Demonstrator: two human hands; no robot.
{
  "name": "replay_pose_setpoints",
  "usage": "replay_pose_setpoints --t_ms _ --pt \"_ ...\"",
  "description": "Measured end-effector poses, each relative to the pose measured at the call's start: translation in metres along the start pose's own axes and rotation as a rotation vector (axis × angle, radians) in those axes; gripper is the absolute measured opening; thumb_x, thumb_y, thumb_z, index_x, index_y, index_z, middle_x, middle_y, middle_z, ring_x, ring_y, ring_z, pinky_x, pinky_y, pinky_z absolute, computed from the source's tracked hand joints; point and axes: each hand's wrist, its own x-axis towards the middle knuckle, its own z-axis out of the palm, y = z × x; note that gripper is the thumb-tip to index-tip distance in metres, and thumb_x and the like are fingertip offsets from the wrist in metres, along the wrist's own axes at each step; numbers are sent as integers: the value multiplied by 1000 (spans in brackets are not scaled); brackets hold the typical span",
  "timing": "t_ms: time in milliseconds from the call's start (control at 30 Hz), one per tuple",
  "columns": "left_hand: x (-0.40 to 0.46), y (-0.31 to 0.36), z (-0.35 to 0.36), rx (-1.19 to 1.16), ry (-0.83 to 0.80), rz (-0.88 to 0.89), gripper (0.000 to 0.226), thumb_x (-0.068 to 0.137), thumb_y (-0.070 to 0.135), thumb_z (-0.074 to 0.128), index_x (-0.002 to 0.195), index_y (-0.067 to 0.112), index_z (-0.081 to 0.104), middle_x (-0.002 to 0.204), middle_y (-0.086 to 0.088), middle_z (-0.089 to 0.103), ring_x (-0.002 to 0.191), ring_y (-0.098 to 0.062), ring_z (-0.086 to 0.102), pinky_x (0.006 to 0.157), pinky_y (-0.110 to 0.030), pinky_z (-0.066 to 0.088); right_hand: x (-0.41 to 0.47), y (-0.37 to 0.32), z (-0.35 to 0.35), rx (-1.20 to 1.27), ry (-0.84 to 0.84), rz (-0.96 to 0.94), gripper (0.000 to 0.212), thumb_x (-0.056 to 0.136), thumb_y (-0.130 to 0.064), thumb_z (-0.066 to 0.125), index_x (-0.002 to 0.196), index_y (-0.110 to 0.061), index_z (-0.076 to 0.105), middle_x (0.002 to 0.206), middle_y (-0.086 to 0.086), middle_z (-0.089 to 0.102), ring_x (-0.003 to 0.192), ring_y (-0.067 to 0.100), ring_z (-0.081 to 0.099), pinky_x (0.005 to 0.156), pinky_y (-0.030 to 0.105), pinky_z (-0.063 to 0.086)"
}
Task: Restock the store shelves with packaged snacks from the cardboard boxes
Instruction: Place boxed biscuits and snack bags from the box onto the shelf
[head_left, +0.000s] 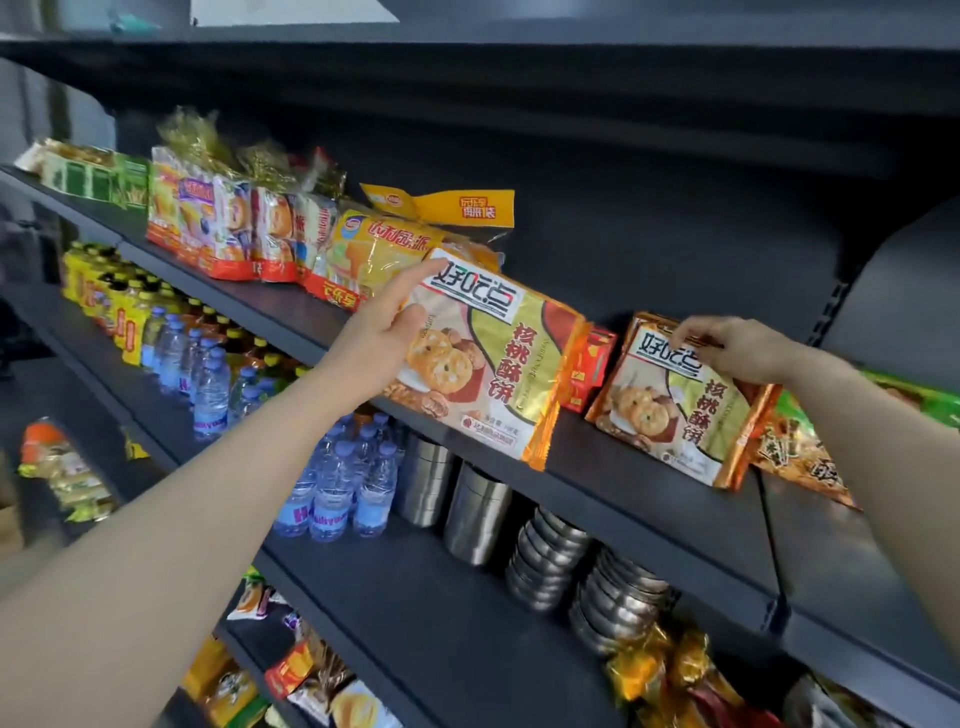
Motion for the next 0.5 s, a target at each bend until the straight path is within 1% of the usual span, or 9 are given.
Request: replay_pose_setpoints --t_ms 33,133,200,267,300,333,400,467,500 --pt "3 1 6 -6 -4 1 49 107 16 37 143 49 40 158 20 29 125 6 39 91 -3 27 4 0 5 -10 23 23 52 100 -9 45 97 -60 57 145 4 53 98 26 66 87 41 54" --pt "12 6 22 -36 -27 23 49 107 14 37 140 50 41 157 17 31 139 4 26 94 0 22 3 0 14 -57 55 27 62 94 6 38 112 -47 65 149 4 51 90 20 61 69 26 49" --pt "18 10 34 -61 -50 45 50 107 13 37 140 51 41 158 14 31 145 -1 22 104 -8 22 -5 -3 11 -29 113 -3 57 93 8 40 119 -33 70 148 1 53 100 20 58 84 24 47" --pt "24 18 47 -81 -68 57 51 107 11 36 142 48 41 159 12 31 147 -5 22 112 -20 22 -13 -7 4 138 225 -63 37 100 -6 48 115 -32 71 137 -5 62 113 16 59 105 31 42" --pt "27 23 56 -91 -78 63 51 107 11 36 143 47 41 158 12 32 146 -5 23 114 -23 22 -20 -12 0 299 244 -71 26 103 -19 52 111 -35 71 129 -8 66 117 15 60 109 34 42" --pt "31 28 65 -102 -85 66 51 107 10 36 144 45 41 157 12 33 145 -5 25 114 -24 24 -27 -17 -5 482 223 -75 20 104 -33 52 111 -36 71 122 -9 69 116 15 63 109 38 45" --pt "39 39 85 -121 -100 66 50 107 11 36 144 44 41 156 10 36 143 -8 30 113 -25 28 -43 -27 -15 763 94 -63 35 102 -54 45 117 -33 69 116 -1 73 111 19 68 100 39 52" --pt "44 48 105 -147 -129 77 50 106 13 37 143 47 42 153 9 40 141 -11 36 115 -34 34 -57 -34 -21 871 -41 -72 43 100 -57 46 126 -28 64 117 4 73 107 21 70 91 37 55" --pt "46 52 115 -170 -141 88 49 106 15 38 142 49 43 151 8 43 139 -13 40 114 -40 37 -64 -35 -22 895 -80 -78 39 100 -50 51 129 -25 62 117 6 74 105 21 71 85 35 58"
